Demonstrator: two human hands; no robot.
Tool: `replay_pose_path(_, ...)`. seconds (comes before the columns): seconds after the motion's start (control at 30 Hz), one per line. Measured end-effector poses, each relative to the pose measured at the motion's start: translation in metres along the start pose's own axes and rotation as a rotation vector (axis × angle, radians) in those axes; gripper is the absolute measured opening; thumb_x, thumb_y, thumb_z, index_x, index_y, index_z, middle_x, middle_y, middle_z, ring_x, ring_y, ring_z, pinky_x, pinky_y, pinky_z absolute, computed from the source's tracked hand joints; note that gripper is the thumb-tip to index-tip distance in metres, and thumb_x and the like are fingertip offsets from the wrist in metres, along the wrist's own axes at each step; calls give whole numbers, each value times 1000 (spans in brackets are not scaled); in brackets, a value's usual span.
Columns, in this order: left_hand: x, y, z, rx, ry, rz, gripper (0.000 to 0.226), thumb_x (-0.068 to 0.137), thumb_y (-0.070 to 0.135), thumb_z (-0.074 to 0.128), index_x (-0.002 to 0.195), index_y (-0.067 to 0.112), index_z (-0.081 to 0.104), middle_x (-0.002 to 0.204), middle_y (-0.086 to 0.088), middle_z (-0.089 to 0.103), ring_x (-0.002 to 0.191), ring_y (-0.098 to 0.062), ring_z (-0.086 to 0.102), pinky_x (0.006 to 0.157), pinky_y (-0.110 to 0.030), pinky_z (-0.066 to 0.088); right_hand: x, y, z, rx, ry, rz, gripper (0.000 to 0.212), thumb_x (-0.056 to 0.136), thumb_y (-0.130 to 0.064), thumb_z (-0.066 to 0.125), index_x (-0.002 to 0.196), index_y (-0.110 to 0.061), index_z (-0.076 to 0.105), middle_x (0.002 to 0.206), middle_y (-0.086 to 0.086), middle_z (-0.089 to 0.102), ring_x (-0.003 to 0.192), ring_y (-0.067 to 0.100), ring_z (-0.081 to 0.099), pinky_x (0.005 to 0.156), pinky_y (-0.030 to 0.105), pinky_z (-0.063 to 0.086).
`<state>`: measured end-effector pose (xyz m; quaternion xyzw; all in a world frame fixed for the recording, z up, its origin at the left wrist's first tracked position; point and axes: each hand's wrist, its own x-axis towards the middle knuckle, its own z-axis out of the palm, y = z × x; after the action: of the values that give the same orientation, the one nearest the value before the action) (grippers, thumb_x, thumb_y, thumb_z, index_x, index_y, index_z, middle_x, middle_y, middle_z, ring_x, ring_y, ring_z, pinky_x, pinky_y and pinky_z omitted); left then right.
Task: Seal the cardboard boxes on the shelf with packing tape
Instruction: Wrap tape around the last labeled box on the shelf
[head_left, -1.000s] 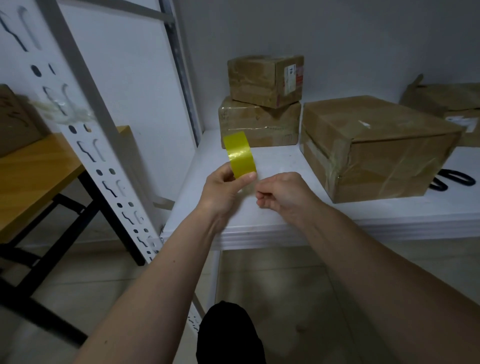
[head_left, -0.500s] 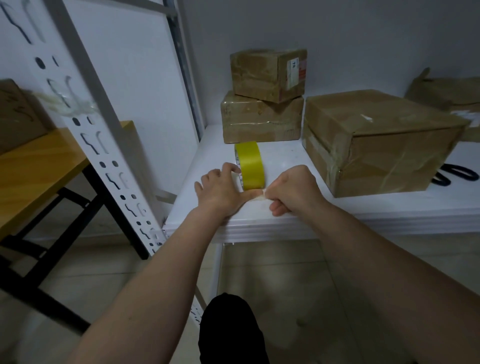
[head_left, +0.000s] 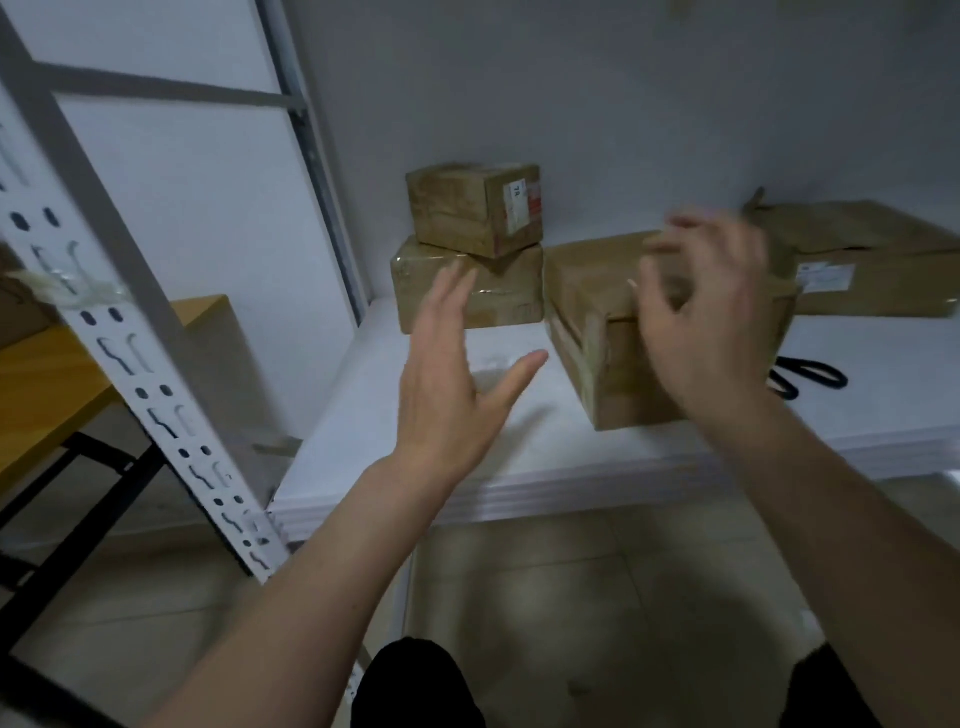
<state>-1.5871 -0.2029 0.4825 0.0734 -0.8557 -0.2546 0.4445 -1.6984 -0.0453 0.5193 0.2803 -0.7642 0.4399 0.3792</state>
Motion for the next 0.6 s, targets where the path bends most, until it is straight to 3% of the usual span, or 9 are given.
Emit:
replay_pose_path(0.07, 5, 25, 18, -66, -167, -91, 83, 87, 59, 59, 152, 16, 31, 158, 1, 30, 145, -11, 26, 116, -17, 21, 28, 36, -18, -173, -56, 201, 34, 94, -26, 54, 120, -5, 58, 134, 15, 49, 129, 31, 38, 104, 35, 31)
replay_pose_path(0.13, 11, 39, 39, -166, -319, -344, 80, 91, 60, 51, 154, 19, 27, 160, 0, 28, 145, -15, 27, 117, -29, 24, 46, 68, -30, -174, -206, 495, 54, 91, -40, 58, 132, -6, 49, 138, 15, 47, 129, 33, 39, 105, 42, 34)
replay_pose_path(0.2, 17, 46, 59, -337, -430, -585, 77, 92, 66, 42, 154, 22, 30, 158, 0, 33, 143, -18, 33, 117, -34, 27, 49, 84, -35, 123, -358, 823, 64, 85, -49, 62, 133, -9, 49, 135, 12, 52, 120, 28, 51, 95, 40, 44)
replay_pose_path(0.3, 17, 58, 83, -630, -487, -745, 90, 77, 88, 35, 151, 37, 33, 149, 6, 46, 133, -17, 46, 115, -39, 33, 40, 85, -35, 656, -371, 1113, 28, 92, -44, 57, 102, -20, 65, 100, 6, 69, 78, 17, 68, 64, 30, 50)
replay_pose_path(0.37, 15, 70, 89, -754, -434, -768, 104, 62, 96, 40, 151, 43, 27, 145, 14, 46, 127, -11, 47, 112, -36, 35, 35, 88, -36, 784, -342, 1093, 21, 96, -41, 51, 99, -25, 66, 93, 0, 72, 77, 16, 69, 60, 29, 51)
replay_pose_path(0.43, 19, 80, 89, -834, -362, -769, 108, 50, 94, 44, 147, 47, 32, 139, 18, 48, 124, -10, 49, 111, -43, 37, 34, 90, -43, 876, -314, 920, 23, 99, -35, 46, 113, -31, 64, 96, -9, 74, 84, 9, 71, 59, 23, 54)
replay_pose_path(0.5, 32, 91, 90, -913, -252, -769, 89, 63, 86, 51, 142, 47, 40, 133, 18, 54, 119, -10, 54, 106, -50, 43, 39, 89, -51, 937, -251, 740, 31, 98, -30, 49, 128, -33, 57, 106, -14, 71, 93, 2, 69, 63, 17, 54)
replay_pose_path(0.6, 63, 105, 98, -923, -103, -709, 45, 90, 53, 56, 132, 37, 51, 115, 15, 61, 103, -5, 60, 95, -42, 52, 53, 87, -57, 991, -143, 669, 46, 92, -23, 61, 136, -30, 50, 114, -11, 69, 96, 5, 68, 66, 19, 54)
